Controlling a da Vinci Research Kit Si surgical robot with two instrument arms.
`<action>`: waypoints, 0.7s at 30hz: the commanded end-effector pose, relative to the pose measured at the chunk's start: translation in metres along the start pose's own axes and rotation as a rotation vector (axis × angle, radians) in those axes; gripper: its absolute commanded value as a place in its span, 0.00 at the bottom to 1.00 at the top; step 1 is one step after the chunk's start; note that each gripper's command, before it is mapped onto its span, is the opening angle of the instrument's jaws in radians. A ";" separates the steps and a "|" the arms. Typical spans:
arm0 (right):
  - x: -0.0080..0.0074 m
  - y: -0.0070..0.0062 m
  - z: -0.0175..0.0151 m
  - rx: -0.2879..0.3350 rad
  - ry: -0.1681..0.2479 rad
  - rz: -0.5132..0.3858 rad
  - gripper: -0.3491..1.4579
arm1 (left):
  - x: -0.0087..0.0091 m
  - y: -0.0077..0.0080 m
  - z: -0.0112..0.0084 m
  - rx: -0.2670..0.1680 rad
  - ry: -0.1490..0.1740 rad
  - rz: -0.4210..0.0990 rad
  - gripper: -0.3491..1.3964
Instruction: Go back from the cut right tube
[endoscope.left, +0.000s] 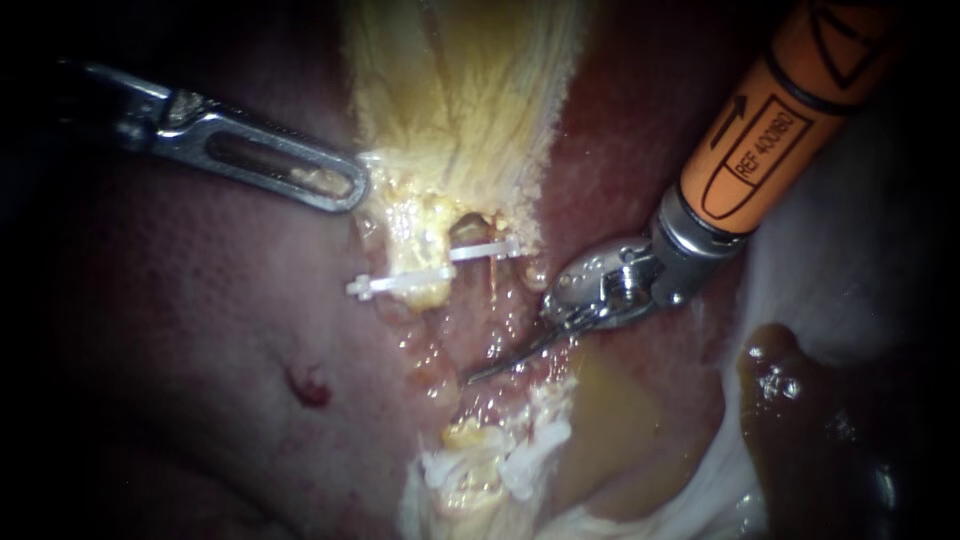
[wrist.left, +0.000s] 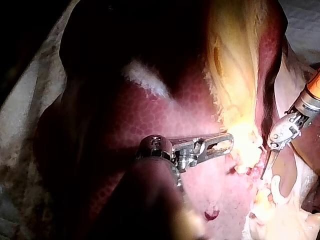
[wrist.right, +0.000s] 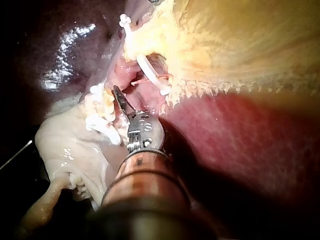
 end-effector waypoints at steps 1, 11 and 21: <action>0.0000 -0.0001 0.0000 0.002 0.008 -0.001 0.00 | 0.0000 0.0001 0.0000 0.000 0.000 0.000 0.00; 0.0004 -0.0009 0.0004 0.010 0.088 -0.004 0.42 | 0.0000 0.0003 0.0000 0.001 0.001 0.000 0.00; 0.0005 -0.0012 0.0006 -0.039 0.151 0.003 0.89 | 0.0000 0.0003 -0.0001 0.001 0.001 0.000 0.00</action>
